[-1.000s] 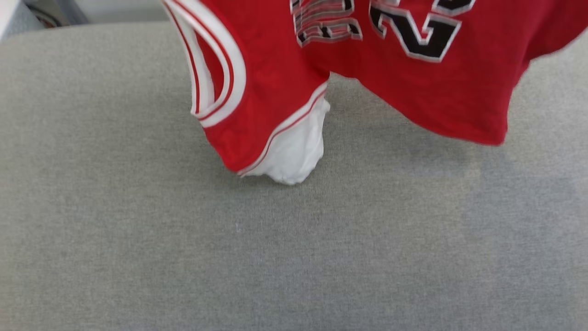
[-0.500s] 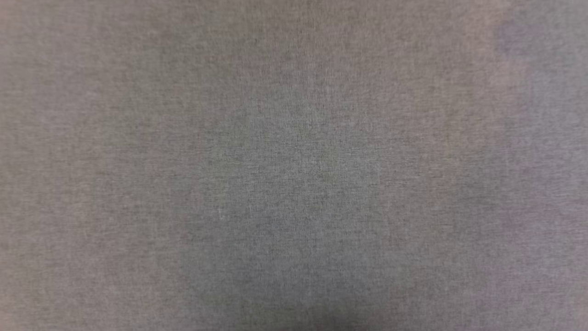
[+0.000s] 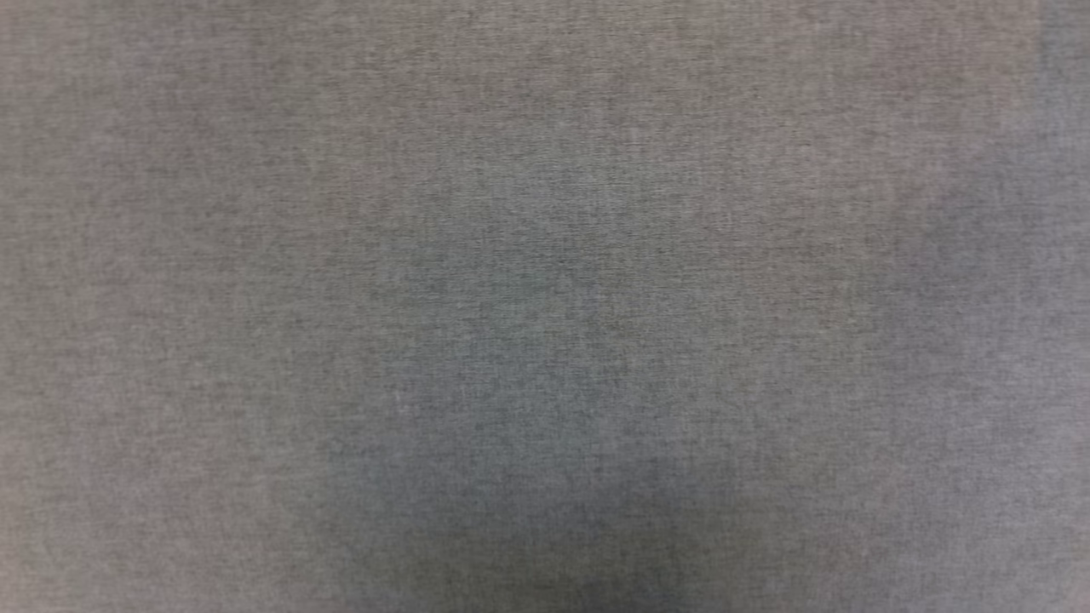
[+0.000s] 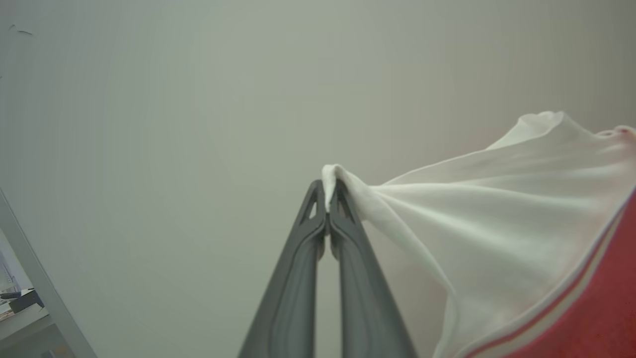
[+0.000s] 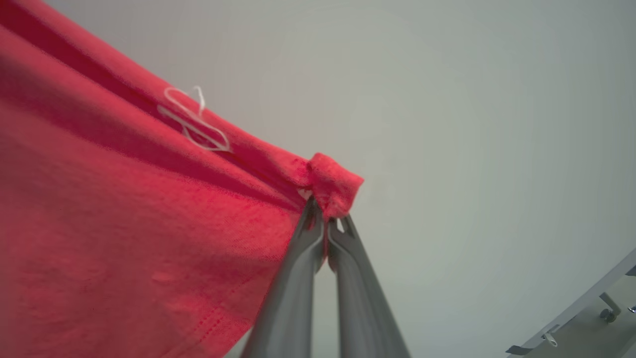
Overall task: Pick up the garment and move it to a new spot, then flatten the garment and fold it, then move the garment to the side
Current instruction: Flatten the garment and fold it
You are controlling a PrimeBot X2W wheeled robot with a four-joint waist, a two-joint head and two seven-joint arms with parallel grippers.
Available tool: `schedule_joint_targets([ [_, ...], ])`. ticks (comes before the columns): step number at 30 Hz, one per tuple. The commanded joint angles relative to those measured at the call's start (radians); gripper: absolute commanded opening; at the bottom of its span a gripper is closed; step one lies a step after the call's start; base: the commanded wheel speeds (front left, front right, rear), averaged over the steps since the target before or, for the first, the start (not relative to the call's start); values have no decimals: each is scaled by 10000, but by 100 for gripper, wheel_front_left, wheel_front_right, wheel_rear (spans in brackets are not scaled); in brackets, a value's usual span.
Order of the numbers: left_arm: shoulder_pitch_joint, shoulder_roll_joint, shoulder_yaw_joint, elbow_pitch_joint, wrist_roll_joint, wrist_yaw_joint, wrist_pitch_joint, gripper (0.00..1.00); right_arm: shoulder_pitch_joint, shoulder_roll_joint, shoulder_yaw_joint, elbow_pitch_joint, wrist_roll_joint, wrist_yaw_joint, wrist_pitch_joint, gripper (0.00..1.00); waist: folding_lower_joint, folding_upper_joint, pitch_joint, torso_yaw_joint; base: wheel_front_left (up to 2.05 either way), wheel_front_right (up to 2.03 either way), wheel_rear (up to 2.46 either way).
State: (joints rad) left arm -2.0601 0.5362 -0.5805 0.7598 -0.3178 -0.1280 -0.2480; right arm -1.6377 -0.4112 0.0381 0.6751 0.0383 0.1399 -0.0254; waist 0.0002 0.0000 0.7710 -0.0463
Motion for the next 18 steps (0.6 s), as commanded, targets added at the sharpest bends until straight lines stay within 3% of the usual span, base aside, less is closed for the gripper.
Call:
schedule_joint_targets([
  [1,521,98,37,-30,-94,24,-94,0,367,-57,115,133,-136,-92,-169,0,-2,0,-57,193,0,0,0],
  [11,5363,-217,714,-2618,-700,124,-135,0,2623,9,1377,-5,127,-92,-991,0,-2,0,-1053,516,0,0,0],
  [18,9266,-562,459,-4046,-964,296,-136,0,4930,-246,2182,-272,870,-92,-1362,0,-2,0,-2413,779,0,0,0],
])
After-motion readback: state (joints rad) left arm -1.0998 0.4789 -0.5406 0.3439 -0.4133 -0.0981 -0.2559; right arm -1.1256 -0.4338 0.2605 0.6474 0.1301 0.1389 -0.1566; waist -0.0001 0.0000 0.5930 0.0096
